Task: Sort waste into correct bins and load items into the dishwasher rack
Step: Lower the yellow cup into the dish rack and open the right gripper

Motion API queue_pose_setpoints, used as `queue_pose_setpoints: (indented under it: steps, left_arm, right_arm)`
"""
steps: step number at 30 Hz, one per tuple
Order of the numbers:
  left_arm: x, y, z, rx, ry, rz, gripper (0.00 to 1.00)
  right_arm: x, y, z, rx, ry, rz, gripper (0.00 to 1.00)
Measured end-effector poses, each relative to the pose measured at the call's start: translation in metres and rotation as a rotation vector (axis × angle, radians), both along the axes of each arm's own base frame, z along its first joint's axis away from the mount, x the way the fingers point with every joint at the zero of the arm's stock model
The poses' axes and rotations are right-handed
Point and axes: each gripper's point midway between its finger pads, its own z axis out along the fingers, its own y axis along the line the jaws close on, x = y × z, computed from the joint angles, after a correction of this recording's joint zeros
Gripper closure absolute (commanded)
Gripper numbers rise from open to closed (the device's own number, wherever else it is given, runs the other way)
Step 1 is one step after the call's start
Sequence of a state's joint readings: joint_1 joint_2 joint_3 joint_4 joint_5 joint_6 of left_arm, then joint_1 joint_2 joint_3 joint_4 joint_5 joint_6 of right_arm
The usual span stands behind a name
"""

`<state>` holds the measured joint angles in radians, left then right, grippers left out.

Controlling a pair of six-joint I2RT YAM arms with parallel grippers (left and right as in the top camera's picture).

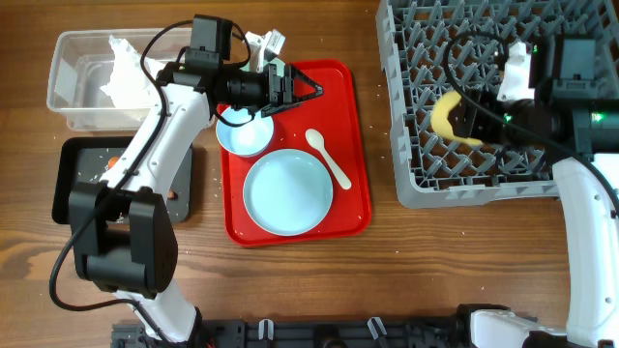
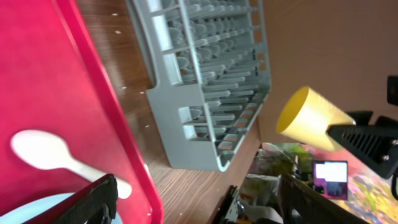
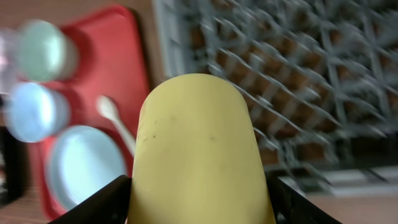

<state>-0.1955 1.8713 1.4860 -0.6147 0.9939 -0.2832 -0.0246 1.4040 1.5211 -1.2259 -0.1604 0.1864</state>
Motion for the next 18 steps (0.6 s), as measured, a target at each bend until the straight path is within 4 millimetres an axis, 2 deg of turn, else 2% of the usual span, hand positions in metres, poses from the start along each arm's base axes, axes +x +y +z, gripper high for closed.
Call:
queue_pose_setpoints:
  steps: [4,12,18]
  left_arm:
    - [0.002,0.002,-0.004,0.025,0.003,0.015,0.18]
    - [-0.001,0.008,-0.014,0.073,0.041,0.038,0.19]
    - [-0.005,0.013,-0.023,0.122,0.053,0.040,0.19]
  right_arm:
    - [-0.005,-0.012,-0.019,-0.062,0.095,-0.028,0.55]
    - [-0.007,-0.021,-0.080,-0.091,0.352,-0.034,0.57]
    - [-0.005,-0.040,-0.101,-0.082,0.428,-0.080,0.60]
